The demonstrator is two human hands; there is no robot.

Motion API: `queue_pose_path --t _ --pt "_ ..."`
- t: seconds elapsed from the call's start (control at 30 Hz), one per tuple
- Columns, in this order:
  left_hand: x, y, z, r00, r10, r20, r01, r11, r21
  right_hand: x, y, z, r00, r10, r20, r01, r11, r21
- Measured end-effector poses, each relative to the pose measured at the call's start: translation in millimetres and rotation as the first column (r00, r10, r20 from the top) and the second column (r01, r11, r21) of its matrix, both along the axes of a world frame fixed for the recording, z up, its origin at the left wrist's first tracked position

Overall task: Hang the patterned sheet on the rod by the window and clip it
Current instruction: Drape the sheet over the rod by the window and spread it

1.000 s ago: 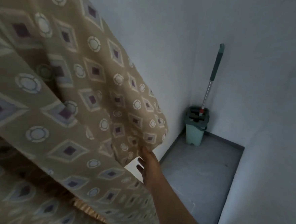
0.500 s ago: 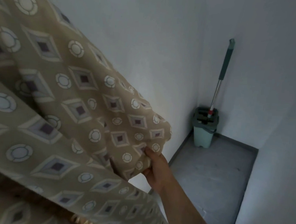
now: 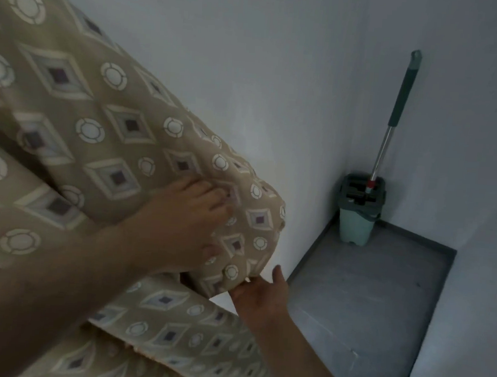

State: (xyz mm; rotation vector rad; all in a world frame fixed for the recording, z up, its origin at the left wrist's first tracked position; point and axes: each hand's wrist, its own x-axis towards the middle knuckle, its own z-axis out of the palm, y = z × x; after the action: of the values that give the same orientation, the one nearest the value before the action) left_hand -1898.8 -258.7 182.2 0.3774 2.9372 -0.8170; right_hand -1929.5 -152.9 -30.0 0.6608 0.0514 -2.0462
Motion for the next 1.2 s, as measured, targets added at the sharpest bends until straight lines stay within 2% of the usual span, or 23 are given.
queue_pose_path --t 0.07,0.13,0.2,0.23,0.27,0.33,0.4,0.57,0.67,0.73,0.77,0.83,0.87,0.9,0.93,0.97,1.03,1.07,1.13,1.2 --pt "5 -1 -22 0.998 -0.032 0.048 0.033 0.999 -0.032 6 -13 -7 0.985 0.165 -0.049 -0.164 0.986 0.026" --pt "7 -13 -39 0.992 0.04 0.123 -0.037 0.999 -0.024 11 -17 2 0.905 0.314 -0.286 -0.323 0.946 0.018" --pt "10 -22 -52 0.992 0.068 0.11 -0.068 0.998 -0.001 2 -14 3 0.93 0.212 -0.301 -0.265 0.953 -0.148" --pt "14 -25 -57 0.991 0.085 0.108 -0.084 0.996 -0.009 -5 -11 5 0.948 0.118 -0.296 -0.172 0.971 -0.163" --pt "16 -27 -60 0.986 0.117 0.12 -0.115 0.993 -0.019 -11 -8 8 0.94 0.065 -0.335 -0.113 0.986 -0.124" --pt "17 -32 -67 0.985 0.129 0.111 -0.125 0.991 -0.042 -24 -5 11 0.898 0.067 -0.435 -0.082 0.997 -0.016" --pt "15 -34 -69 0.996 0.079 0.051 -0.077 0.996 -0.043 -36 -5 17 0.866 0.065 -0.495 -0.04 0.997 0.061" --pt "15 -35 -57 0.994 -0.065 -0.087 0.072 0.994 0.081 -70 6 24 0.828 0.116 -0.549 0.018 0.973 0.231" --pt "14 -35 -31 0.991 0.034 -0.127 -0.012 0.985 0.17 -105 24 25 0.872 0.075 -0.484 0.087 0.949 0.304" --pt "15 -36 -17 0.98 0.17 -0.102 -0.14 0.957 0.254 -127 38 27 0.872 0.064 -0.486 0.127 0.928 0.351" --pt "16 -35 -10 0.96 0.269 -0.075 -0.232 0.918 0.321 -136 43 29 0.842 0.066 -0.535 0.176 0.905 0.388" --pt "14 -33 1 0.905 0.423 -0.038 -0.37 0.83 0.417 -149 48 37 0.669 0.144 -0.729 0.351 0.803 0.482" --pt "14 -32 3 0.905 0.424 -0.037 -0.377 0.839 0.392 -154 49 41 0.569 0.185 -0.801 0.452 0.744 0.493" --pt "15 -30 3 0.926 0.376 -0.04 -0.344 0.88 0.327 -160 48 41 0.517 0.173 -0.839 0.54 0.695 0.476" --pt "17 -30 1 0.952 0.303 -0.041 -0.286 0.93 0.232 -165 46 41 0.519 0.109 -0.848 0.593 0.668 0.449" --pt "19 -29 -4 0.969 0.246 -0.033 -0.24 0.962 0.128 -170 44 37 0.589 -0.019 -0.808 0.609 0.667 0.428" --pt "24 -27 -13 0.975 0.222 -0.02 -0.223 0.974 -0.035 -166 33 20 0.762 -0.281 -0.583 0.543 0.768 0.339" --pt "25 -30 -17 0.978 0.206 -0.022 -0.207 0.976 -0.067 -154 23 3 0.82 -0.284 -0.497 0.472 0.827 0.306" --pt "28 -31 -20 0.991 0.13 -0.04 -0.133 0.985 -0.112 -102 0 -24 0.897 -0.043 -0.44 0.228 0.897 0.378" --pt "30 -35 -23 0.996 0.068 -0.061 -0.075 0.99 -0.122 -45 -13 -34 0.863 0.24 -0.446 -0.035 0.907 0.421"
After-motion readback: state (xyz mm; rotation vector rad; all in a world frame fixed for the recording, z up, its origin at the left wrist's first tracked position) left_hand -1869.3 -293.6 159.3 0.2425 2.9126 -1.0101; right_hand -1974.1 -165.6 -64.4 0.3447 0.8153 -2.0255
